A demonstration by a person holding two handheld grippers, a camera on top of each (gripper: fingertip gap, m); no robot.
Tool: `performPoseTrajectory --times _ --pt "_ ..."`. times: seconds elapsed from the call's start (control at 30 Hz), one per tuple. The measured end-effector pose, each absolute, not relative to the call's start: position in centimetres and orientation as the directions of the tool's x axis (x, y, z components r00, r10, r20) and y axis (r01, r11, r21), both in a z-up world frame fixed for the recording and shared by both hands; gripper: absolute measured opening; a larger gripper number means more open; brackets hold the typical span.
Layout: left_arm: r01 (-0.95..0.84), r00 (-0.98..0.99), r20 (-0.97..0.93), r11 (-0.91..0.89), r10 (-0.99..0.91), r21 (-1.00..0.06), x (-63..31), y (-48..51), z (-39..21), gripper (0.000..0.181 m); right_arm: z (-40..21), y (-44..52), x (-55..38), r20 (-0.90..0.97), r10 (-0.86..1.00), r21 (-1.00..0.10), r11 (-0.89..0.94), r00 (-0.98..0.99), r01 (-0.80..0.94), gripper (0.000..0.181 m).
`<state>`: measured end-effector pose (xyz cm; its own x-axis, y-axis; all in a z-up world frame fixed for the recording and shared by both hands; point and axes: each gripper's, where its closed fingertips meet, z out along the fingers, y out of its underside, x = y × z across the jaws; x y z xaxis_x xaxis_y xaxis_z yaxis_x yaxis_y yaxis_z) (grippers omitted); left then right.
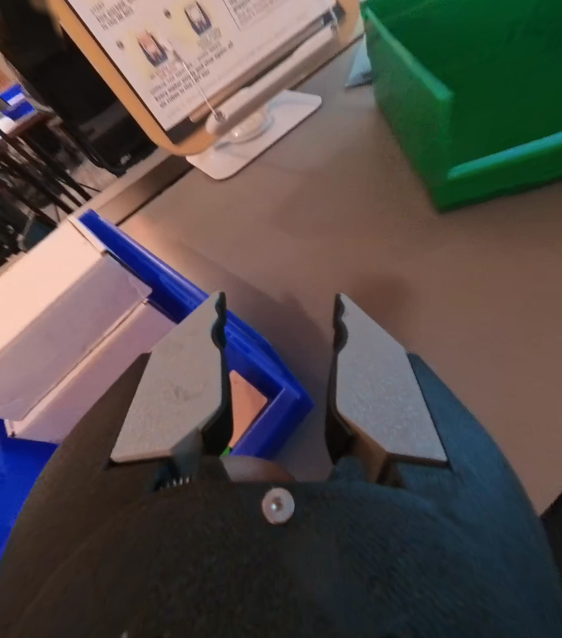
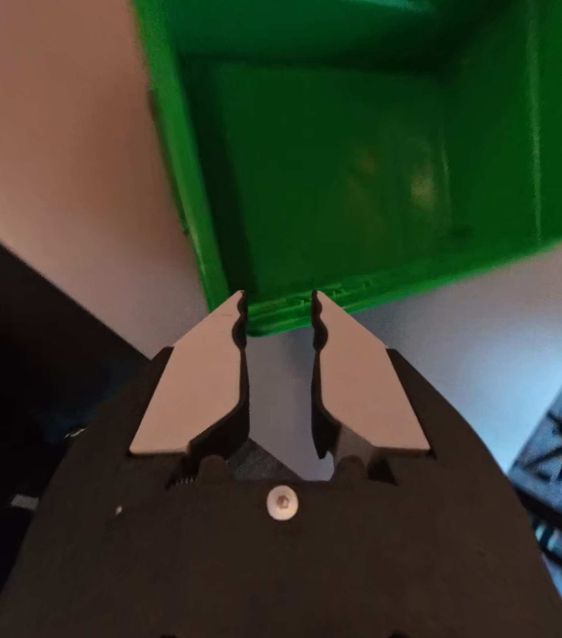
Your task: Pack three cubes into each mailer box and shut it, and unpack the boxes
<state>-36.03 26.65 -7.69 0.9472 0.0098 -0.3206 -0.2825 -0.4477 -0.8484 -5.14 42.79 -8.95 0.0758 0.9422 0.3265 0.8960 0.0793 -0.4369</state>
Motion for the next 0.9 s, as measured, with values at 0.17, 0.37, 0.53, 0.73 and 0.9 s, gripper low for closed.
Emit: performPoseTrajectory --times 0.17,0.37,0.53,0.73,0.9 --pt "-0.288 0.94 -0.339 -0.449 0.035 -0.846 -37.0 26.6 -7.7 0.044 -7.3 45.2 -3.3 0.319 0.92 -0.513 -0.032 0.225 0.858 0.037" --pt "-0.263 0.939 -0.333 -0.455 0.08 -0.851 -38.8 25.4 -7.0 0.017 -5.4 40.7 -10.4 0.239 0.967 -0.671 0.1 0.086 0.735 0.062" --pt "-0.226 0.93 -0.331 -0.466 0.157 -0.856 -40.4 24.3 -6.3 0.064 -5.3 39.9 -15.2 0.157 0.981 -0.764 0.045 0.117 0.644 0.073" --pt "-0.288 0.919 -0.394 -0.656 0.015 -0.698 -39.8 25.2 -12.2 0.053 -7.8 41.6 -18.4 0.089 0.973 -0.784 -0.063 0.211 0.618 0.078" --pt "-0.269 0.936 -0.352 -0.709 -0.032 -0.652 -40.6 24.1 -13.5 0.044 -10.9 43.8 -17.2 0.053 0.97 -0.711 -0.129 0.235 0.692 0.094"
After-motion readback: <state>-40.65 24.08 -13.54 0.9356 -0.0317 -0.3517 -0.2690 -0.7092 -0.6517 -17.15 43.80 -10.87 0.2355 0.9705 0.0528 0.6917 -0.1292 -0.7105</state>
